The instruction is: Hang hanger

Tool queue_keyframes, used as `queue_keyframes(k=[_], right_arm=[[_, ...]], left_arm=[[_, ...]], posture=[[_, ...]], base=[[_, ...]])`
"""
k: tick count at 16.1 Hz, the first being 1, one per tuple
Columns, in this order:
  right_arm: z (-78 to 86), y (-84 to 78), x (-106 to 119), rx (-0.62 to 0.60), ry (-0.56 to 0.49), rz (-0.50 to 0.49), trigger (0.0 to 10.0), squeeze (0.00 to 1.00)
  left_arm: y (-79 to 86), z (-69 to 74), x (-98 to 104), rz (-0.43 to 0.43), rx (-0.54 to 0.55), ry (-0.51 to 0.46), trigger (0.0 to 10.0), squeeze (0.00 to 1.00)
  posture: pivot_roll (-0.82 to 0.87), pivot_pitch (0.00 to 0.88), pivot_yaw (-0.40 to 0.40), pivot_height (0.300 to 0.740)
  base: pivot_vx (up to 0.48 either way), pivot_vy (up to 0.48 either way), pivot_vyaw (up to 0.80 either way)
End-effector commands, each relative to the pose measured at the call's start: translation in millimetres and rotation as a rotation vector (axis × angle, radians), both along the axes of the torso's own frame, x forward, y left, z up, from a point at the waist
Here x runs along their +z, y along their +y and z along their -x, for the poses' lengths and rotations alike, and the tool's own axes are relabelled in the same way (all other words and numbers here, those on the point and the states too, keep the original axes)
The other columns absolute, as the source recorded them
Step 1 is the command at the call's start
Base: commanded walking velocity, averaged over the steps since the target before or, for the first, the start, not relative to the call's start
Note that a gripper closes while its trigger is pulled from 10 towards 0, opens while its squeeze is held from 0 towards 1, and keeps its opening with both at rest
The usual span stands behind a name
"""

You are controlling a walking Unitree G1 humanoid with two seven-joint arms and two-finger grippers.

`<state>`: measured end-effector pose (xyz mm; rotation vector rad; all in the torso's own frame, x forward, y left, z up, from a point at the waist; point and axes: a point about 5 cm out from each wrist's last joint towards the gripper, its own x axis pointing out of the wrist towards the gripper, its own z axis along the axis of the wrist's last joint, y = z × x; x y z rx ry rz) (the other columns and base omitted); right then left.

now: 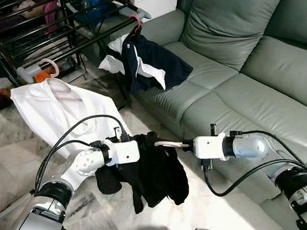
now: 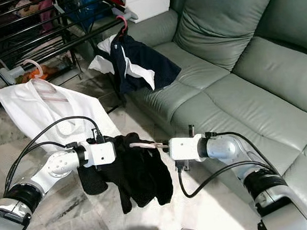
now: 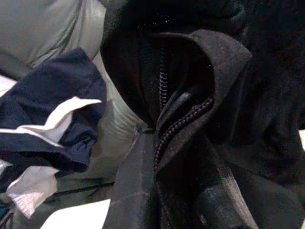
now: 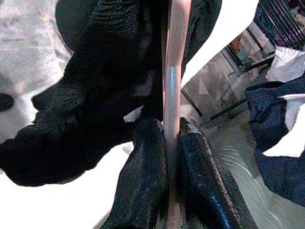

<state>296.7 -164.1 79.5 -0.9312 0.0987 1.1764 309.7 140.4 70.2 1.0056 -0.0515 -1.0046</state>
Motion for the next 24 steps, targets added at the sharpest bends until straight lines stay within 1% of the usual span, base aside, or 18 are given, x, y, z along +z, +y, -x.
queue_keyframes(k=[1, 5, 7, 10, 11, 12, 13, 14, 15, 16, 17, 18, 19, 20, 21, 22, 23, 24], right_arm=[[4.2, 8.6, -4.1, 0.057, 0.033, 0.003, 10.0, 1.00], [-2.9, 0.4, 4.6, 0.047, 0.090, 0.012, 10.0, 1.00], [-6.2, -5.7, 14.7, 0.050, 0.134, -0.008, 10.0, 1.00], [-20.2, -9.9, 56.9, 0.033, 0.193, -0.208, 10.0, 1.00], [-27.1, -9.5, 75.8, 0.014, 0.184, -0.310, 10.0, 1.00], [-30.9, -9.4, 86.5, -0.001, 0.171, -0.370, 10.0, 1.00], [-32.0, -9.2, 89.7, -0.007, 0.165, -0.391, 10.0, 1.00], [-34.2, -9.4, 97.3, -0.025, 0.161, -0.454, 10.0, 1.00], [-38.3, -10.3, 106.8, -0.075, 0.106, -0.536, 10.0, 1.00], [-42.3, -10.4, 111.9, -0.122, 0.063, -0.589, 10.0, 1.00], [-48.1, -11.5, 119.5, -0.208, -0.032, -0.663, 10.0, 1.00], [-51.4, -14.2, 124.0, -0.276, -0.104, -0.709, 10.0, 1.00], [-52.6, -16.6, 125.5, -0.317, -0.137, -0.735, 10.0, 1.00], [-54.6, -29.0, 127.0, -0.484, -0.257, -0.807, 10.0, 1.00], [-54.6, -41.6, 124.2, -0.608, -0.335, -0.821, 10.0, 1.00], [-54.5, -46.7, 123.1, -0.659, -0.365, -0.823, 10.0, 1.00], [-53.2, -64.0, 114.3, -0.846, -0.417, -0.843, 10.0, 1.00], [-49.4, -77.6, 98.5, -1.024, -0.430, -0.845, 10.0, 1.00]], left_arm=[[6.0, -10.6, 14.5, 0.070, 0.080, -0.064, 0.0, 0.00], [7.8, -11.9, 12.1, 0.078, 0.108, -0.044, 0.0, 0.00], [10.2, -12.7, 9.1, 0.090, 0.144, -0.015, 0.0, 0.00], [21.0, -12.7, 0.5, 0.120, 0.255, 0.053, 0.0, 0.00], [24.9, -11.8, -2.6, 0.140, 0.292, 0.078, 0.0, 0.00], [26.3, -11.2, -4.2, 0.158, 0.315, 0.093, 0.0, 0.00], [26.9, -11.0, -4.9, 0.169, 0.326, 0.099, 0.0, 0.00], [27.5, -10.9, -6.5, 0.208, 0.358, 0.129, 0.0, 0.00], [26.8, -11.3, -8.4, 0.274, 0.403, 0.180, 0.0, 0.00], [26.5, -11.7, -8.4, 0.287, 0.413, 0.188, 0.0, 0.00], [26.7, -13.3, -7.9, 0.319, 0.443, 0.199, 0.0, 0.00], [27.2, -14.7, -6.9, 0.345, 0.463, 0.211, 0.0, 0.00], [27.7, -15.7, -5.9, 0.361, 0.474, 0.216, 0.0, 0.00], [30.7, -19.3, -0.8, 0.439, 0.515, 0.242, 0.0, 0.00], [32.4, -21.3, 3.6, 0.469, 0.523, 0.236, 0.0, 0.00], [32.9, -22.0, 5.4, 0.480, 0.523, 0.235, 0.0, 0.00], [33.2, -24.4, 13.9, 0.510, 0.509, 0.209, 0.0, 0.00], [30.9, -26.6, 26.1, 0.560, 0.473, 0.181, 0.0, 0.00]], posture=[[-0.04, 0.000, 0.050, 0.740], [-0.05, 0.000, 0.058, 0.740], [-0.04, 0.000, 0.062, 0.740], [-0.04, 0.000, 0.064, 0.740], [-0.04, 0.000, 0.064, 0.740], [-0.03, 0.000, 0.062, 0.740], [-0.03, 0.000, 0.062, 0.740], [-0.03, 0.000, 0.062, 0.740], [-0.03, 0.000, 0.057, 0.740], [-0.03, 0.000, 0.057, 0.740], [-0.03, 0.000, 0.057, 0.740], [-0.03, 0.000, 0.058, 0.740], [-0.03, 0.000, 0.058, 0.740], [-0.04, 0.000, 0.057, 0.740], [-0.04, 0.000, 0.057, 0.740], [-0.04, 0.000, 0.056, 0.740], [-0.04, 0.000, 0.056, 0.740], [-0.04, 0.000, 0.056, 0.740]], base=[[0.000, 0.000, 0.00], [0.000, 0.000, 0.00], [0.000, 0.000, 0.00], [0.000, 0.000, 0.00], [0.000, 0.000, 0.00], [0.000, 0.000, 0.00], [0.000, 0.000, 0.00], [0.000, 0.000, 0.00], [0.000, 0.000, 0.00], [0.000, 0.000, 0.00], [0.000, 0.000, 0.00], [0.000, 0.000, 0.00], [0.000, 0.000, 0.00], [0.000, 0.000, 0.00], [0.000, 0.000, 0.00], [0.000, 0.000, 0.00], [0.000, 0.000, 0.00], [0.000, 0.000, 0.00]])
